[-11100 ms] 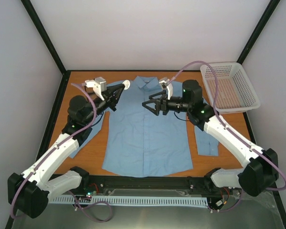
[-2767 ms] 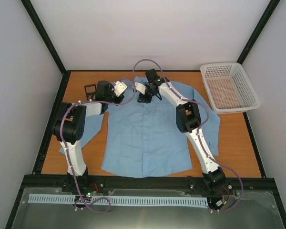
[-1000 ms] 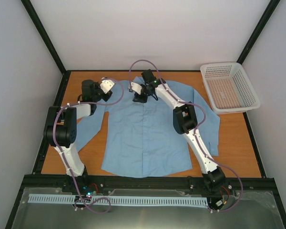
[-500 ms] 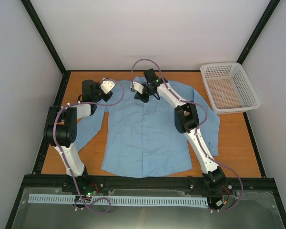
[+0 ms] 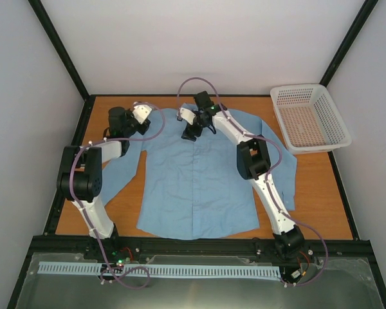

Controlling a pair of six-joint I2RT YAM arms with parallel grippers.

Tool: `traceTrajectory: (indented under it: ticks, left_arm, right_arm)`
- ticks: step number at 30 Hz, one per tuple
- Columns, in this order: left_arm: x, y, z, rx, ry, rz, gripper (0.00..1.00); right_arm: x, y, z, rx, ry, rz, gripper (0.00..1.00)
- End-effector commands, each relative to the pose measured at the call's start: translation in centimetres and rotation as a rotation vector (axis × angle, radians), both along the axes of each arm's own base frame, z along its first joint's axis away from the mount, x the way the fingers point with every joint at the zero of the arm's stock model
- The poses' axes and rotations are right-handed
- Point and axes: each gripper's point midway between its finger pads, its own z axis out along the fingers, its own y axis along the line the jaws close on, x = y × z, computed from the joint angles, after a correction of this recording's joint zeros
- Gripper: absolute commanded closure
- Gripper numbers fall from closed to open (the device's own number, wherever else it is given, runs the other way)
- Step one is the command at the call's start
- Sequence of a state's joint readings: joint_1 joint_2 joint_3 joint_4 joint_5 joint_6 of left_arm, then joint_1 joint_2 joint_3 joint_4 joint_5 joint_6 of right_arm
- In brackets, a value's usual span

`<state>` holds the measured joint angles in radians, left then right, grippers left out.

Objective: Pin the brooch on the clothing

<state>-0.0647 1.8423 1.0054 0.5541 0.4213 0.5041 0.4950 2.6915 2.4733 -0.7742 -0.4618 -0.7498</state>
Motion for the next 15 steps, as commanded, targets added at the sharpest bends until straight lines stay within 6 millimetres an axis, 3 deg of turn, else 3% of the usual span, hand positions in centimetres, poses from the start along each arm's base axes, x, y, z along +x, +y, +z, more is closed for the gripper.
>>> traceTrajectory:
  ticks: [1,7,11,15]
  left_arm:
    - [0.1,0.8,5.7,-0.160,-0.077,0.095,0.99]
    - [-0.8,0.6,8.4,-0.256,-0.078,0.093,0.99]
    - [-1.6,0.7,9.2,-0.245,-0.099,0.090,0.99]
    - [-2.1,0.6,9.3,-0.230,-0.103,0.086,0.99]
  right_arm:
    - [0.2,-0.4,-1.3,-0.076,0.049,-0.158,0.09]
    - [-2.8,-1.8,-5.4,-0.208,0.180,-0.252,0.09]
    - [-7.6,-3.0,-8.5,-0.328,0.262,-0.219,0.10]
    - [-10.6,-3.9,-8.2,-0.317,0.279,-0.214,0.09]
